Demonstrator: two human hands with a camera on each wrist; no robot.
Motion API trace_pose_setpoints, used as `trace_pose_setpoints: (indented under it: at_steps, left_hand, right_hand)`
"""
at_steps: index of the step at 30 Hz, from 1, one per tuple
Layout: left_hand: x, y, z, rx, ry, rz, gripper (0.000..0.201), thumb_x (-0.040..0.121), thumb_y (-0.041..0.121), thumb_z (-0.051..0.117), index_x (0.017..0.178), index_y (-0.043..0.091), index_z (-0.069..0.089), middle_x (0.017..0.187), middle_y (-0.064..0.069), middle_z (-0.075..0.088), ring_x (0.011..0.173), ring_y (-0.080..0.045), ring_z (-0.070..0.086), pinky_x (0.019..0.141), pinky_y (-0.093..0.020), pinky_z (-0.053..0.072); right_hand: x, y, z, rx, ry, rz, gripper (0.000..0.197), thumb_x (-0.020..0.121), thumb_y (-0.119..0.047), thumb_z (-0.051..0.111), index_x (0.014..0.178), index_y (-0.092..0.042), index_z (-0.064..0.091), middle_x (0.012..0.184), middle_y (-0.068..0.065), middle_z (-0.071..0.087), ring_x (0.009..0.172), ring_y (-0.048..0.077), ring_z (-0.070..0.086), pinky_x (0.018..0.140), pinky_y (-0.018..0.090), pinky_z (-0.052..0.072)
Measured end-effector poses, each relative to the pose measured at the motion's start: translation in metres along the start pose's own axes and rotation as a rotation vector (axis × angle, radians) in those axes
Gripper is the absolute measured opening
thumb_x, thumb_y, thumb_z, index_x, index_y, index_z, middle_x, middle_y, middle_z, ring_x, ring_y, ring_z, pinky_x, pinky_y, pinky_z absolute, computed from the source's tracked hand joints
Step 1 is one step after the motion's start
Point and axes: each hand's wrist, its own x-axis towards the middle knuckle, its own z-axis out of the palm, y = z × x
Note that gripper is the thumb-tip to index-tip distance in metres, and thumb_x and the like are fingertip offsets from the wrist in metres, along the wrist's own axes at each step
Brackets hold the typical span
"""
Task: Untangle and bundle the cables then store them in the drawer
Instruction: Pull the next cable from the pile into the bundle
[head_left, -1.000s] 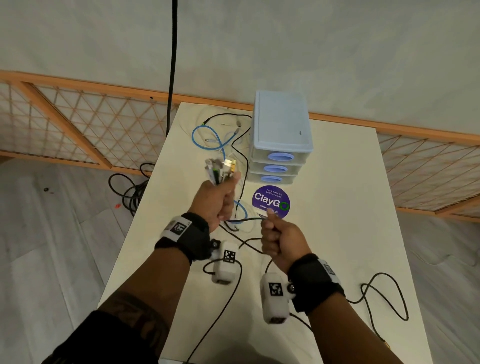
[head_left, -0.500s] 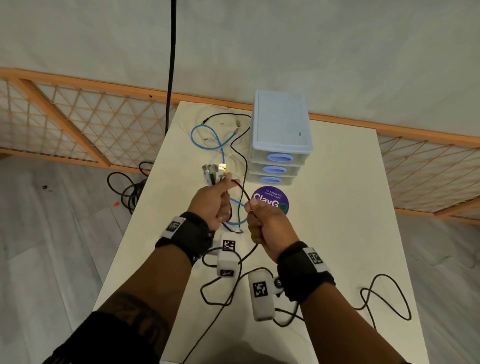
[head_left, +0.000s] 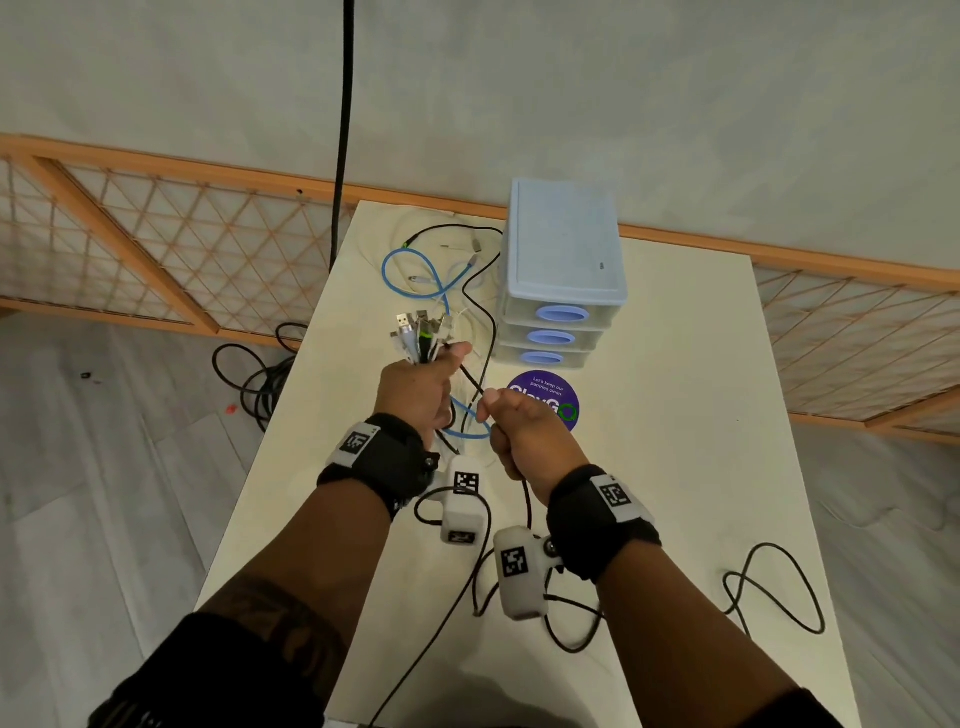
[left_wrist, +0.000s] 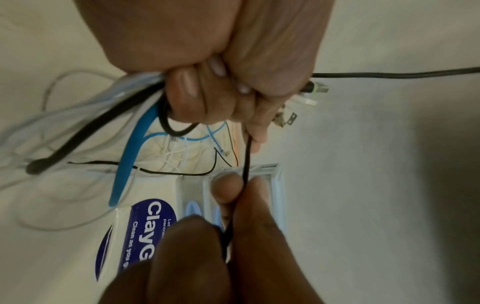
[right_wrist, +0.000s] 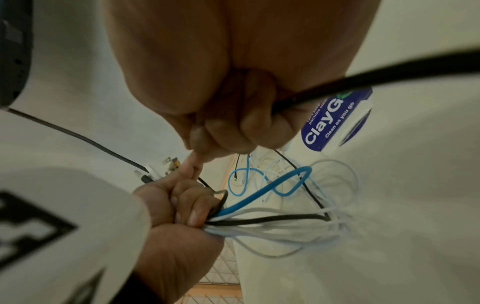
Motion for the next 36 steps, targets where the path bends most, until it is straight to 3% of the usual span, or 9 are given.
trace_pose_setpoints:
  at_steps: [2,6,12,16,19,26,29,32,36]
  left_hand:
    - [-0.001,-0.001,-0.003,0.010,-0.034,-0.023,0.020,0.097,0.025,0.073,0.110,0.012,0.079,0.052,0.006,0.027,0.050,-0.015,0.019,0.042,-0.024,0.020]
    - [-0.008,-0.005,-0.006,0.281,-0.238,-0.024,0.053,0.091,0.035,0.079,0.111,-0.013,0.070,0.047,0.004,0.032,0.045,-0.016,0.022,0.042,-0.023,0.021]
    - [0.012,0.009,-0.013,0.159,0.029,0.007,0.029,0.091,0.035,0.079,0.101,0.008,0.081,0.044,0.009,0.029,0.040,-0.013,0.022,0.041,-0.024,0.024]
    - [0.011,0.006,-0.022,0.264,-0.187,-0.085,0.049,0.092,0.037,0.077,0.119,-0.004,0.072,0.048,0.008,0.029,0.041,-0.012,0.021,0.040,-0.024,0.021]
    - [-0.006,-0.009,-0.014,0.373,-0.336,-0.129,0.052,0.090,0.035,0.079,0.115,-0.010,0.071,0.050,0.000,0.042,0.043,-0.013,0.024,0.041,-0.024,0.019]
    - [-0.003,0.006,-0.012,0.293,0.044,-0.019,0.024,0.096,0.032,0.074,0.092,0.010,0.081,0.051,0.003,0.029,0.039,-0.013,0.021,0.042,-0.023,0.020]
    - [-0.006,0.011,-0.019,0.311,-0.059,-0.101,0.033,0.094,0.037,0.075,0.100,0.004,0.076,0.049,0.006,0.029,0.039,-0.012,0.021,0.039,-0.022,0.019]
    - [-0.024,-0.003,-0.009,0.418,-0.212,-0.150,0.029,0.091,0.034,0.078,0.081,0.010,0.066,0.048,0.004,0.033,0.040,-0.012,0.022,0.041,-0.022,0.019]
    - [-0.014,-0.011,-0.005,0.395,-0.087,-0.049,0.027,0.093,0.031,0.077,0.086,0.005,0.078,0.045,0.004,0.035,0.042,-0.015,0.024,0.046,-0.024,0.020]
  right_hand:
    - [0.000,-0.001,0.002,-0.025,0.012,0.000,0.037,0.105,-0.042,0.043,0.089,-0.016,0.063,0.051,-0.004,0.039,0.044,0.011,0.028,0.043,0.022,0.025]
    - [-0.002,0.001,0.009,-0.002,0.064,0.032,0.037,0.106,-0.041,0.042,0.087,-0.017,0.062,0.052,0.000,0.041,0.044,0.012,0.029,0.042,0.022,0.025]
    - [-0.012,0.007,0.017,0.003,0.043,0.076,0.037,0.106,-0.040,0.042,0.084,-0.015,0.059,0.049,-0.004,0.039,0.043,0.013,0.027,0.043,0.023,0.022]
    - [-0.016,0.019,0.018,-0.021,0.077,0.045,0.041,0.107,-0.042,0.039,0.083,-0.015,0.059,0.046,-0.004,0.039,0.038,0.011,0.028,0.040,0.021,0.024]
    - [-0.014,0.020,0.018,-0.012,0.069,0.037,0.043,0.107,-0.040,0.039,0.088,-0.009,0.063,0.048,0.001,0.041,0.035,0.011,0.028,0.039,0.021,0.024]
    - [-0.020,0.015,-0.008,0.030,-0.132,0.112,0.041,0.108,-0.041,0.037,0.089,-0.014,0.062,0.048,-0.005,0.034,0.044,0.013,0.020,0.040,0.021,0.020]
    - [-0.019,0.018,-0.011,0.020,-0.165,0.097,0.041,0.107,-0.044,0.039,0.084,-0.017,0.061,0.049,-0.004,0.034,0.044,0.014,0.020,0.042,0.022,0.019]
    - [-0.013,0.019,-0.006,0.041,-0.136,0.099,0.043,0.107,-0.045,0.037,0.084,-0.016,0.061,0.050,0.000,0.036,0.041,0.013,0.023,0.041,0.021,0.020]
    - [-0.009,0.021,-0.002,0.071,-0.109,0.151,0.043,0.107,-0.043,0.040,0.083,-0.014,0.061,0.049,-0.001,0.036,0.041,0.013,0.023,0.041,0.021,0.020]
